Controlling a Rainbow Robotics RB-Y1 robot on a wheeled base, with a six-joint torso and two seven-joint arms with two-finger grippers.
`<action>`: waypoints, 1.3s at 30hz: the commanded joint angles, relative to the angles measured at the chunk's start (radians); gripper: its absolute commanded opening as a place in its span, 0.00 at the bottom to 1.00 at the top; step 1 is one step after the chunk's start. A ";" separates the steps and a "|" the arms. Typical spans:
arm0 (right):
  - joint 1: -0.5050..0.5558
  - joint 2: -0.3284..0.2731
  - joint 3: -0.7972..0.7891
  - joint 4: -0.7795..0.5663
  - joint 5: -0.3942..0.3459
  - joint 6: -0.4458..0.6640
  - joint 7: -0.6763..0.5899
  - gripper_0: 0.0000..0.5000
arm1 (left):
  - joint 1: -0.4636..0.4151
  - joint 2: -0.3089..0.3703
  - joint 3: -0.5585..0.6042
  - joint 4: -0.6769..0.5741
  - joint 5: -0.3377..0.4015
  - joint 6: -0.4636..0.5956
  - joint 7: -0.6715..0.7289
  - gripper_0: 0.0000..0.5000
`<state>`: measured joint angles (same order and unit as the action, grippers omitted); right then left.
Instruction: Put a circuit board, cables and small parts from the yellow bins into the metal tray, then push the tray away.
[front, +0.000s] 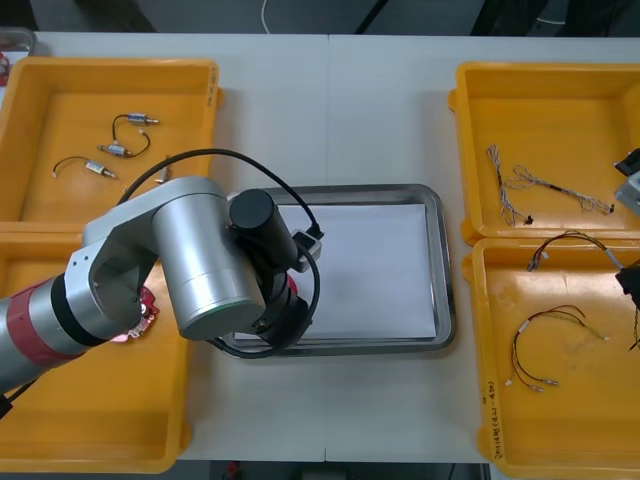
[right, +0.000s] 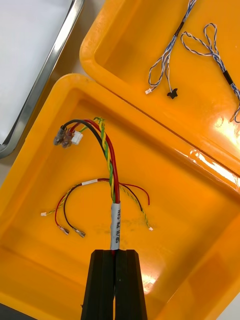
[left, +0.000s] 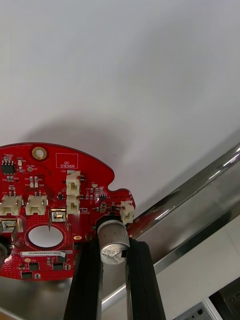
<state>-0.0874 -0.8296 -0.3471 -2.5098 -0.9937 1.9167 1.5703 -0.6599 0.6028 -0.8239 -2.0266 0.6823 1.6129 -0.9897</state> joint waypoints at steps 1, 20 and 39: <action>-0.011 -0.017 -0.013 -0.004 -0.009 0.003 0.014 0.00 | -0.037 -0.017 -0.038 0.008 -0.007 -0.041 0.143 0.00; -0.009 -0.017 -0.013 -0.004 -0.009 0.003 0.014 0.00 | -0.037 -0.006 -0.060 0.031 -0.037 -0.097 0.174 0.72; -0.020 -0.020 -0.013 -0.009 -0.025 0.003 0.014 0.00 | -0.037 -0.006 0.190 -0.044 0.029 0.062 0.157 1.00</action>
<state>-0.0875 -0.8296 -0.3471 -2.5097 -1.0039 1.9167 1.5703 -0.6604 0.6028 -0.7243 -2.0057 0.6897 1.6234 -0.8830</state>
